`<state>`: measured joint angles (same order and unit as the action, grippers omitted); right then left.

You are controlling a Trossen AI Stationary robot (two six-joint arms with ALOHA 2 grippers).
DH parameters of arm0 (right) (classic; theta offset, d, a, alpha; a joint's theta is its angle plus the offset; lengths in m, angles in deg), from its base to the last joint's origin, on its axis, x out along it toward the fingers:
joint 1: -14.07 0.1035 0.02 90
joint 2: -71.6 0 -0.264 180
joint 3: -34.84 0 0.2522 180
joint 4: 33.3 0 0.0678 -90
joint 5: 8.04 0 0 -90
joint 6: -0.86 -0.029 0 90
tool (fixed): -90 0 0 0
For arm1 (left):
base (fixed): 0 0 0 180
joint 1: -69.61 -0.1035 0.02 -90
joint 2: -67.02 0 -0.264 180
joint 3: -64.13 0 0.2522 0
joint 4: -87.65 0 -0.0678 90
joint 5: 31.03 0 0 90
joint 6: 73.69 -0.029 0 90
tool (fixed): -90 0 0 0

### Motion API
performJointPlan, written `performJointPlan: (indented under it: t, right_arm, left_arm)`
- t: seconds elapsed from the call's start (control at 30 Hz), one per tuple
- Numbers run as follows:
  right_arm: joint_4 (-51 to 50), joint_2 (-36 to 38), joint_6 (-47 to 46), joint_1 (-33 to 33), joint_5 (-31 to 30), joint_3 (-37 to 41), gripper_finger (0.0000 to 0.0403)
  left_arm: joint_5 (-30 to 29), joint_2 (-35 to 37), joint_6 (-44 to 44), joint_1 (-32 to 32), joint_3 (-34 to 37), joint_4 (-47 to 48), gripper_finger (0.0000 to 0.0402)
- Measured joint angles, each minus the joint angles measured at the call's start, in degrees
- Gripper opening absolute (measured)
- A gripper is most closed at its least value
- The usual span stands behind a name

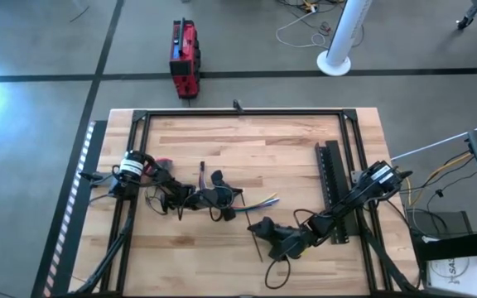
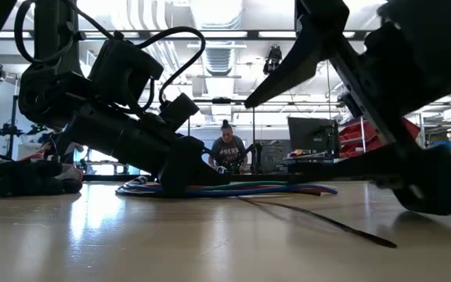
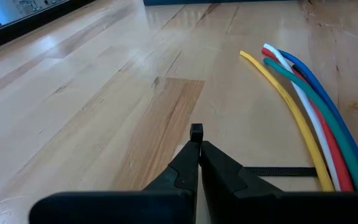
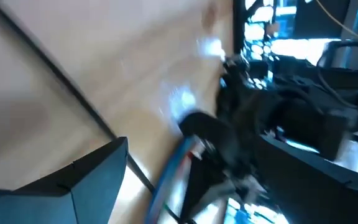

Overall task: Ziptie cables
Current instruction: Wrap the colored cable wires with the black zip tie

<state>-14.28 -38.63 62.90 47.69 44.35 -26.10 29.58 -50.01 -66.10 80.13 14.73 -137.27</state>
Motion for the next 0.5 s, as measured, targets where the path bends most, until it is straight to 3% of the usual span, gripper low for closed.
performJointPlan:
  t: [0.2,0.27,0.5]
  right_arm:
    - [-0.64,-0.11,-11.57,0.03,6.95,-0.04,0.0336]
    - [-0.58,-0.05,-18.99,0.05,8.67,-0.26,0.0336]
    - [-0.45,1.31,-48.43,-0.14,23.58,-1.2,0.0336]
  left_arm:
    - [-0.01,0.0,0.01,0.0,0.0,0.0,0.0]
    - [-0.02,0.0,0.01,0.0,0.0,0.0,0.0]
    - [-0.02,0.0,0.24,0.0,-0.02,0.0,0.0]
